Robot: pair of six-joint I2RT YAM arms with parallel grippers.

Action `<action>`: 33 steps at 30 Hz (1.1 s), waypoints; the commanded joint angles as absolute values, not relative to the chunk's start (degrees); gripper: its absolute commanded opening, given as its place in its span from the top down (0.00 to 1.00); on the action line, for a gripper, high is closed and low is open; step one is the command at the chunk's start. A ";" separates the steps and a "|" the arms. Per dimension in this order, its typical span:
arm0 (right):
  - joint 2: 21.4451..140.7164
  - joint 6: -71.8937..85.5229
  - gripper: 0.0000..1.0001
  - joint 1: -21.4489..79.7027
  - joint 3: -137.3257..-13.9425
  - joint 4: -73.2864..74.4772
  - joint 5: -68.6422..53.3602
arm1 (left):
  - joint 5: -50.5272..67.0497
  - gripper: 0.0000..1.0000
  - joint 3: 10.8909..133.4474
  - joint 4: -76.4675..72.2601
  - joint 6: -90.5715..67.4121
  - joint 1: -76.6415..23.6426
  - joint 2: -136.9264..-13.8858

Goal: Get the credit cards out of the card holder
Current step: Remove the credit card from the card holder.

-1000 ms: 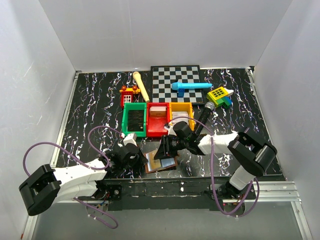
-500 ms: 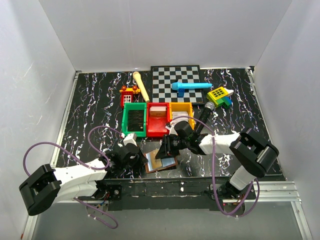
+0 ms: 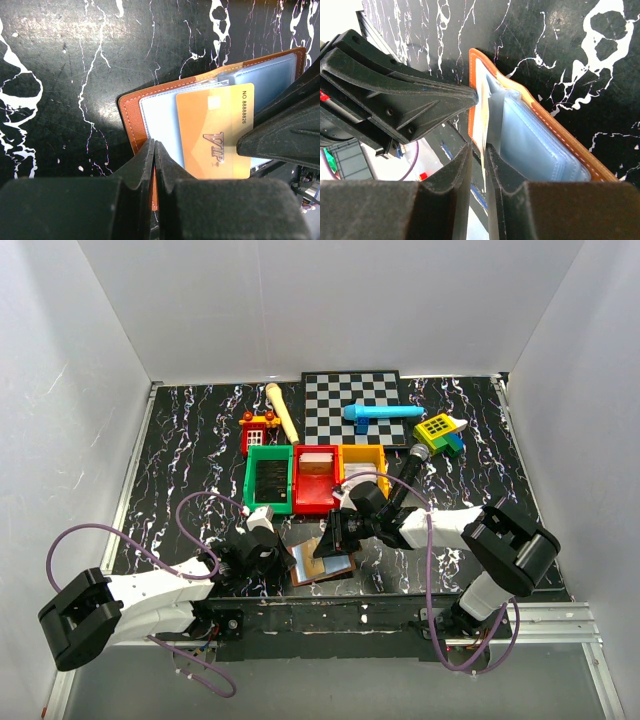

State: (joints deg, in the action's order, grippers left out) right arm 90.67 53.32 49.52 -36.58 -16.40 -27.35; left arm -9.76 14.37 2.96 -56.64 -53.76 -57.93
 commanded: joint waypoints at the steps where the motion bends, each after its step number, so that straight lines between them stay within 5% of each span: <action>1: 88.33 52.21 0.77 49.22 -36.47 -17.32 -27.69 | -9.93 1.00 12.57 7.03 -56.51 -53.88 -58.80; 13: 87.72 51.86 0.86 48.87 -36.65 -16.08 -27.42 | -10.11 1.00 12.65 7.12 -56.43 -53.88 -58.62; 22: 87.10 51.24 0.79 48.60 -36.91 -14.68 -27.25 | -10.11 1.00 12.66 7.12 -56.25 -53.88 -58.80; 33: 86.22 50.36 0.99 48.43 -37.18 -12.31 -26.63 | -10.02 1.00 12.83 7.03 -56.16 -53.79 -58.97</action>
State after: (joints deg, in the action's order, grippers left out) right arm 88.42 51.20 48.75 -36.58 -12.75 -26.81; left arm -9.78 14.37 2.96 -56.64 -53.76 -57.93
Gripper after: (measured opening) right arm 0.062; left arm 0.008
